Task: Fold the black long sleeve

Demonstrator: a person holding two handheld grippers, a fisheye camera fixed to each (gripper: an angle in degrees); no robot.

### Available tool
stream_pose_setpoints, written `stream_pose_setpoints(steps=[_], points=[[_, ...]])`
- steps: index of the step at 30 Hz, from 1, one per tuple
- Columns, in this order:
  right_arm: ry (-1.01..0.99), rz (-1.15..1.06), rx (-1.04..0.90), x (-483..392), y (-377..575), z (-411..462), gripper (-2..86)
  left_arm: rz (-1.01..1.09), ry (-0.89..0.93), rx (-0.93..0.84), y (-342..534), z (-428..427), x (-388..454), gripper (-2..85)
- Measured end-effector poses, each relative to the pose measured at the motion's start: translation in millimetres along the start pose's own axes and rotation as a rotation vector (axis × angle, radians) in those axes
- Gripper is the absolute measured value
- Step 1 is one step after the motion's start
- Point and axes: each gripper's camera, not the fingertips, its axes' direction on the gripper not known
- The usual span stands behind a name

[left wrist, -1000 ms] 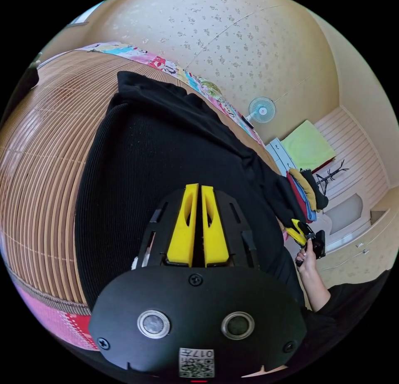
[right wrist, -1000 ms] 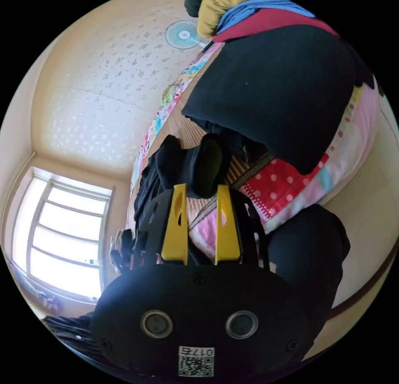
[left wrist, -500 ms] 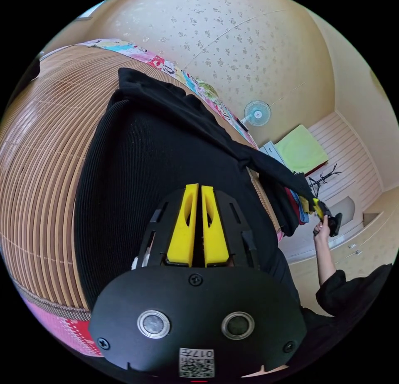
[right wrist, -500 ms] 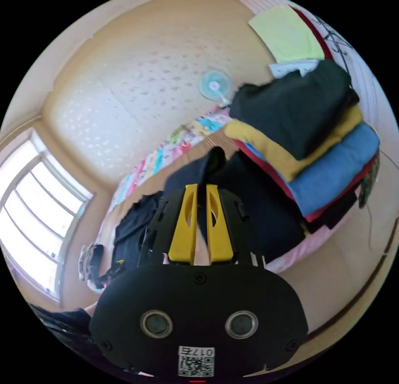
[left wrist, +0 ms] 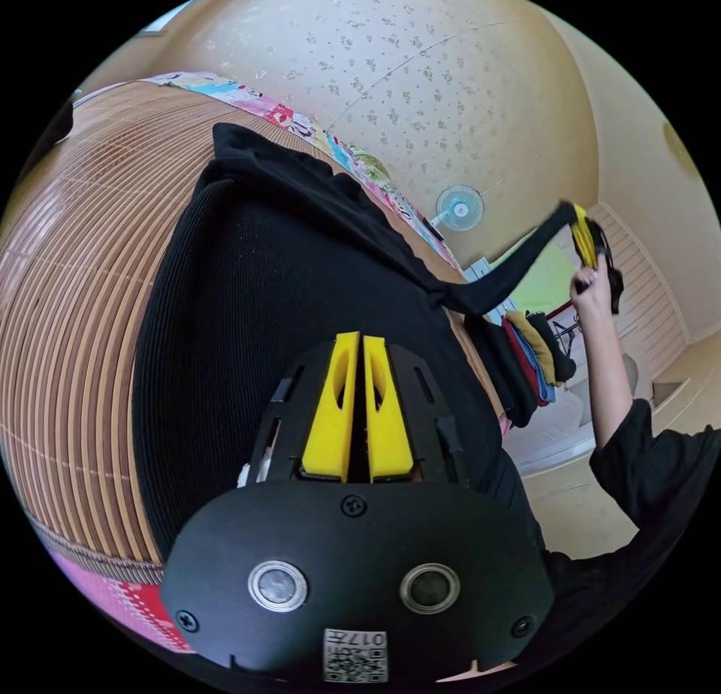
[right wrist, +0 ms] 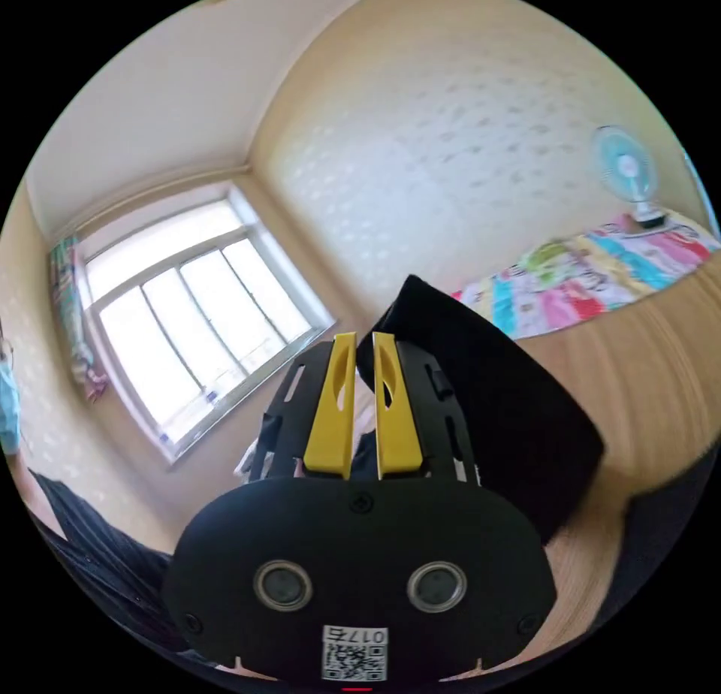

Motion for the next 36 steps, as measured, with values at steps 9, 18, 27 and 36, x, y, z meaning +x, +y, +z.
stream_pose_setpoints(steps=[9, 18, 27, 36], points=[[-0.117, 0.142, -0.81, -8.0, 261.8, 350.3, 0.8, 0.005, -0.002, 0.008, -0.7, -1.7, 5.7, -0.8], [-0.171, -0.026, -0.575, -57.1, 242.4, 333.5, 4.4, 0.01, 0.011, 0.02, -0.4, 1.9, 13.2, -0.8], [0.261, -0.131, -0.818, -27.0, 326.9, 354.6, 5.0, 0.02, -0.001, 0.026, -2.0, 9.4, 28.6, -0.8], [0.042, -0.101, -0.561, -57.4, 255.3, 347.5, 4.7, 0.02, -0.001, 0.028, -6.5, 18.2, 44.0, -0.8]])
